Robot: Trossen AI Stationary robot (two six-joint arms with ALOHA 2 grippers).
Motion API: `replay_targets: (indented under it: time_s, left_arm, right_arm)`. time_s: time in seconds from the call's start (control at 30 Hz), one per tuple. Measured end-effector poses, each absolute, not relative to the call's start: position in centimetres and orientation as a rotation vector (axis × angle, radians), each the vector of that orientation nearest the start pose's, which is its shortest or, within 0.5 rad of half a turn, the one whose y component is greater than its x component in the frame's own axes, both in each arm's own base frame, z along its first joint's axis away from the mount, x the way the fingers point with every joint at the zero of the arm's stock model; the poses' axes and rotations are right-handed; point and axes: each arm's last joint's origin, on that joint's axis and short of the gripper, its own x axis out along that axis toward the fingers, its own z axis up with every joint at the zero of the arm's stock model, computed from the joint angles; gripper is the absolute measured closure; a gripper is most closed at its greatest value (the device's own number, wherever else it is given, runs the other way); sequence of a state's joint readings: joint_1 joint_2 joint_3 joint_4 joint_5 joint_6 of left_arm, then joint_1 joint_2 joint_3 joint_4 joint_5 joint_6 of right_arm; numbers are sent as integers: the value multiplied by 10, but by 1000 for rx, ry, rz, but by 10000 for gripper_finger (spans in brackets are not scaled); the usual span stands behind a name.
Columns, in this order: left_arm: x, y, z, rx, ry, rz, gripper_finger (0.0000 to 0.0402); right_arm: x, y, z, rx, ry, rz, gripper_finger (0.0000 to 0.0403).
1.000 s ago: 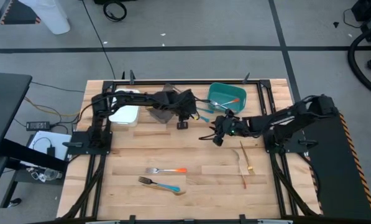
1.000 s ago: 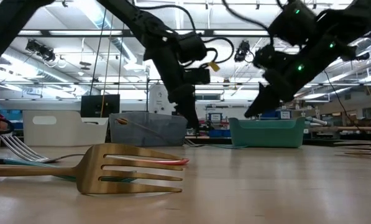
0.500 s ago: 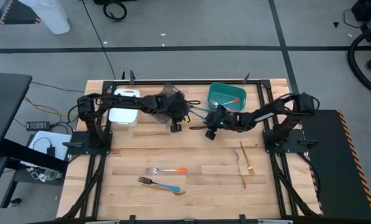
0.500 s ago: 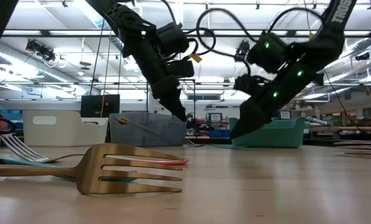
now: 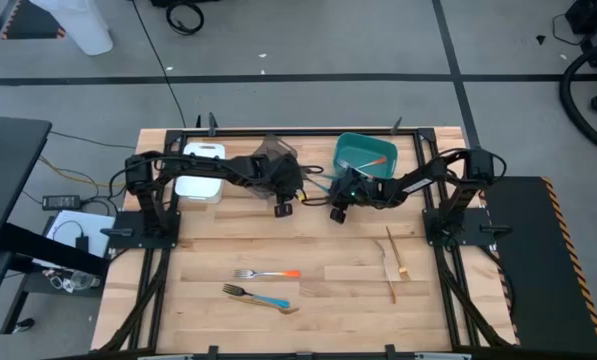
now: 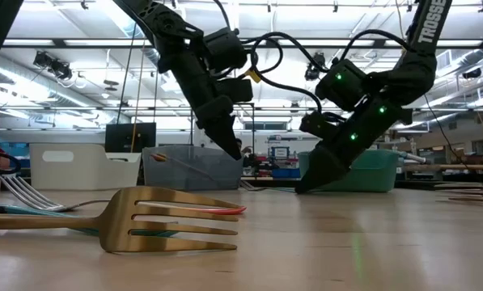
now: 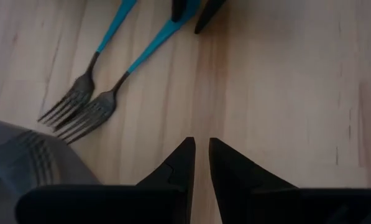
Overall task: Sort silverware by color (type)
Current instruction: Put the middle blue fork into the white bin
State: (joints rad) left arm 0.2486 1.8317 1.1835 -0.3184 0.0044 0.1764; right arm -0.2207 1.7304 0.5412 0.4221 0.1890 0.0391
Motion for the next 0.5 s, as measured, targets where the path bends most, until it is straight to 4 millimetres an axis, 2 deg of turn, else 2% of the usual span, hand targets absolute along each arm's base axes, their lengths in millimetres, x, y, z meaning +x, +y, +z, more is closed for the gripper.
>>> replay_targets:
  time_s: [0.23,0.5]
  left_arm:
    - [364,90,179,85,975,112,347]
    - [371,89,184,157,894,71,347]
  right_arm:
    - [262,-58,103,173,811,-271,298]
    - [252,-52,123,136,819,-273,304]
